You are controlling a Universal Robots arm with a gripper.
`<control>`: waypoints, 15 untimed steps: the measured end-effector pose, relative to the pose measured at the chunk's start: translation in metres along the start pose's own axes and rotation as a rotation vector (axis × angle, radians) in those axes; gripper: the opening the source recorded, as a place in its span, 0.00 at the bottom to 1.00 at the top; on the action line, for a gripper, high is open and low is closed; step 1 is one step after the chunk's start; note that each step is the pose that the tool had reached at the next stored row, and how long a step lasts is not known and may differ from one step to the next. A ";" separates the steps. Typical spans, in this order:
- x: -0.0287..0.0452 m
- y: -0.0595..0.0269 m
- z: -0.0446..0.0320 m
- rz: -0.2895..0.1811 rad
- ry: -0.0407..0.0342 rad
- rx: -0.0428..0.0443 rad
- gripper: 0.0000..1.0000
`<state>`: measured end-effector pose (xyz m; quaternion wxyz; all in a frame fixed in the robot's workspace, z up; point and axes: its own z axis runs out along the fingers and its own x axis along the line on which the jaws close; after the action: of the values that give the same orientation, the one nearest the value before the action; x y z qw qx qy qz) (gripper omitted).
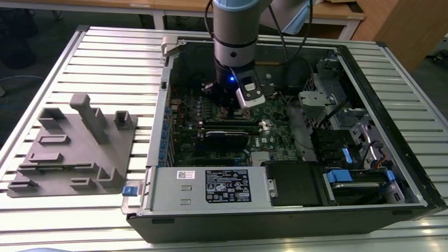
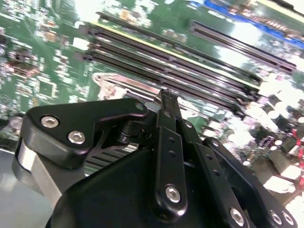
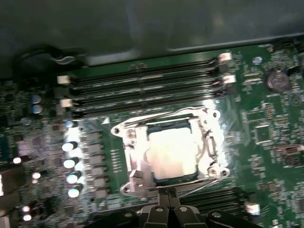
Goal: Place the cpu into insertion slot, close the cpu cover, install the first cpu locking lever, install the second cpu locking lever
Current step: 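Install the second cpu locking lever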
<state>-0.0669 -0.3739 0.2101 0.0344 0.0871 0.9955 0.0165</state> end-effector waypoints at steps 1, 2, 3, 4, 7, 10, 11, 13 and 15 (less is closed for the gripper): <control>0.0028 -0.0005 -0.0002 0.000 -0.0005 0.0000 0.11; 0.0048 -0.0009 -0.0003 0.000 -0.0009 -0.0001 0.11; 0.0058 -0.0011 -0.0003 0.000 -0.0010 -0.0002 0.11; 0.0061 -0.0013 -0.0004 0.000 -0.0010 -0.0003 0.11; 0.0062 -0.0032 -0.0004 0.000 -0.0009 -0.0003 0.11; 0.0068 -0.0060 -0.0006 0.000 -0.0012 -0.0002 0.11; 0.0074 -0.0065 -0.0007 0.000 -0.0015 -0.0003 0.11; 0.0090 -0.0073 -0.0008 0.000 -0.0025 -0.0004 0.11; 0.0110 -0.0081 -0.0010 0.000 -0.0033 -0.0010 0.11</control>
<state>-0.0791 -0.3800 0.2101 0.0362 0.0872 0.9954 0.0169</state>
